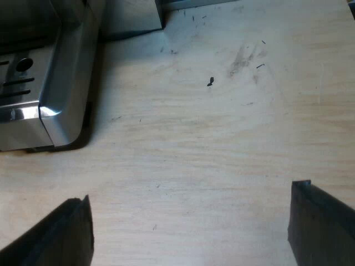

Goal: Pour the beans into the coffee machine

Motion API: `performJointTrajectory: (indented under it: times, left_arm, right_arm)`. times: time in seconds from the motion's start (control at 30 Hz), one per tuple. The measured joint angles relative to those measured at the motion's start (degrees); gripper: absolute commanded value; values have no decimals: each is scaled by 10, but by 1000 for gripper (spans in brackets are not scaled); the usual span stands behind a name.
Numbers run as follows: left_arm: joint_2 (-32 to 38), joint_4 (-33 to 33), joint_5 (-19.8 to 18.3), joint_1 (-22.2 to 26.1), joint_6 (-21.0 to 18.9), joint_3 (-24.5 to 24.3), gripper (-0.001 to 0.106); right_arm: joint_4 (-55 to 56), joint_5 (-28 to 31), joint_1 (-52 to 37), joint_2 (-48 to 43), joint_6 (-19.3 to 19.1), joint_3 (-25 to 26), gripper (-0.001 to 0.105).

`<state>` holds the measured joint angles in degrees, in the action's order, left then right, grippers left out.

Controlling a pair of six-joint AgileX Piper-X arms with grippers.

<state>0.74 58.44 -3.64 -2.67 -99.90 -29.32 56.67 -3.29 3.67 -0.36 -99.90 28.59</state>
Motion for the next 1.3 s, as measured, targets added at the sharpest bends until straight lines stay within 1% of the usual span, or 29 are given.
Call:
performJointTrajectory:
  times: [0.43, 0.5, 0.6, 0.7, 0.87, 0.9, 1.1, 1.17, 1.3]
  left_arm:
    - [0, 0, 0, 0, 0, 0, 63]
    - [0, 0, -1, 0, 0, 0, 63]
    - [0, 11, -11, 0, 0, -6, 63]
    - [0, 18, -11, 0, 0, -16, 63]
    - [0, 18, -5, 0, 0, -44, 74]
    - [0, 18, -5, 0, 0, -49, 75]
    - [0, 18, -5, 0, 0, -57, 75]
    - [0, 18, -5, 0, 0, -57, 75]
    - [-7, 18, -5, 0, 0, -57, 75]
  right_arm:
    - [-4, 0, 0, 0, 0, 0, 73]
    - [-4, 0, 0, 0, -5, 5, 73]
    - [-4, 0, 0, 3, -21, 23, 73]
    - [-4, -18, 0, 30, -23, 52, 73]
    - [-7, -68, 16, 89, -27, 95, 73]
    - [-7, -77, 25, 106, -41, 105, 73]
    - [-15, -102, 104, 179, -90, 142, 73]
    - [-26, -111, 151, 207, -113, 152, 73]
    - [-61, -137, 214, 239, -125, 158, 73]
